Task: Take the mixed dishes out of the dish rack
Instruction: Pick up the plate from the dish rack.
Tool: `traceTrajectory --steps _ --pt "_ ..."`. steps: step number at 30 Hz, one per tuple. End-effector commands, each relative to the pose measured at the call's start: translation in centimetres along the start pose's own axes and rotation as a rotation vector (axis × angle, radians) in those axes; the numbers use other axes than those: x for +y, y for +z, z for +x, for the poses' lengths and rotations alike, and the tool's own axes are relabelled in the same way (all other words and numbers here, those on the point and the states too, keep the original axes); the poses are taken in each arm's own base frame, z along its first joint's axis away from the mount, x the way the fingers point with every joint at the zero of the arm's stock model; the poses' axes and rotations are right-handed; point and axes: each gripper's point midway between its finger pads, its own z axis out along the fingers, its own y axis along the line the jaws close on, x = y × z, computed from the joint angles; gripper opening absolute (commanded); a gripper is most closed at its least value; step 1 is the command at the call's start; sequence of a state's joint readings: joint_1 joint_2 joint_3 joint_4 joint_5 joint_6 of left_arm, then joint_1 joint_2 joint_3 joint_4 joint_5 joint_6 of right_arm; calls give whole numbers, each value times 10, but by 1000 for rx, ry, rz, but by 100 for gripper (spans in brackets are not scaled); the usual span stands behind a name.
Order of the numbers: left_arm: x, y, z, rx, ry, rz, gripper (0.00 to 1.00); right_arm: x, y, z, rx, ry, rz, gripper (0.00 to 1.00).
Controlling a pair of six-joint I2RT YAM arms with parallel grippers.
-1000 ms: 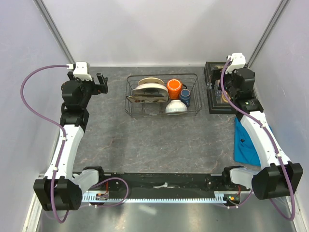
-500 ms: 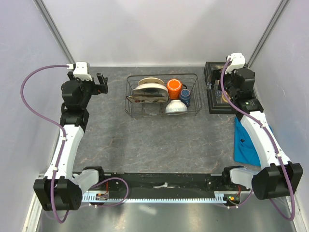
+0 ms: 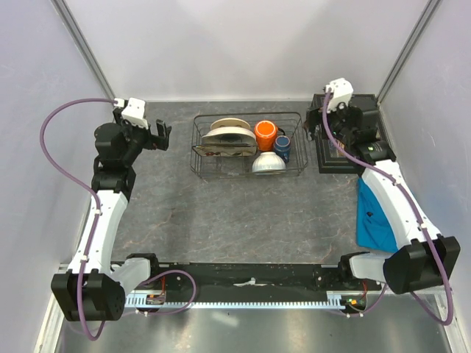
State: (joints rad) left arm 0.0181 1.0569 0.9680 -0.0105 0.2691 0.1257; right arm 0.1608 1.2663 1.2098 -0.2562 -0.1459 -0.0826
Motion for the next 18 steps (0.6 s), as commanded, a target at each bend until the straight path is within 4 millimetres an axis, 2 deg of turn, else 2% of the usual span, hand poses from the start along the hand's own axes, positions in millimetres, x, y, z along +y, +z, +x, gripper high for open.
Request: traceTrajectory --steps 1,3,4,5,6,7,12,13,14,16,18 --pt "-18 -15 -12 -28 168 123 99 39 -1 -24 -2 -151 -123 98" --pt "-21 -22 -12 -39 235 146 99 50 -3 -29 8 -200 -149 98" --pt "-23 -24 -10 -38 267 161 99 64 -2 -28 16 -248 -181 98" --pt "-24 -26 -8 -36 281 165 99 72 -4 -24 41 -276 -200 98" --pt "-24 -28 -9 -39 293 162 99 77 -3 -28 47 -308 -199 98" --pt "-22 -29 -6 -30 304 152 99 94 -5 -29 48 -370 -237 98" --pt "-10 -25 6 22 288 95 99 138 -8 -25 94 -525 -340 98" --pt "-7 -23 10 38 270 78 99 153 -10 -22 100 -563 -366 98" --pt "-5 -22 13 47 259 69 99 159 -10 -17 116 -612 -382 97" --pt "-1 -19 20 72 224 45 99 181 -8 -8 139 -682 -423 91" --pt "5 -18 24 88 205 13 99 192 -5 5 174 -744 -441 87"
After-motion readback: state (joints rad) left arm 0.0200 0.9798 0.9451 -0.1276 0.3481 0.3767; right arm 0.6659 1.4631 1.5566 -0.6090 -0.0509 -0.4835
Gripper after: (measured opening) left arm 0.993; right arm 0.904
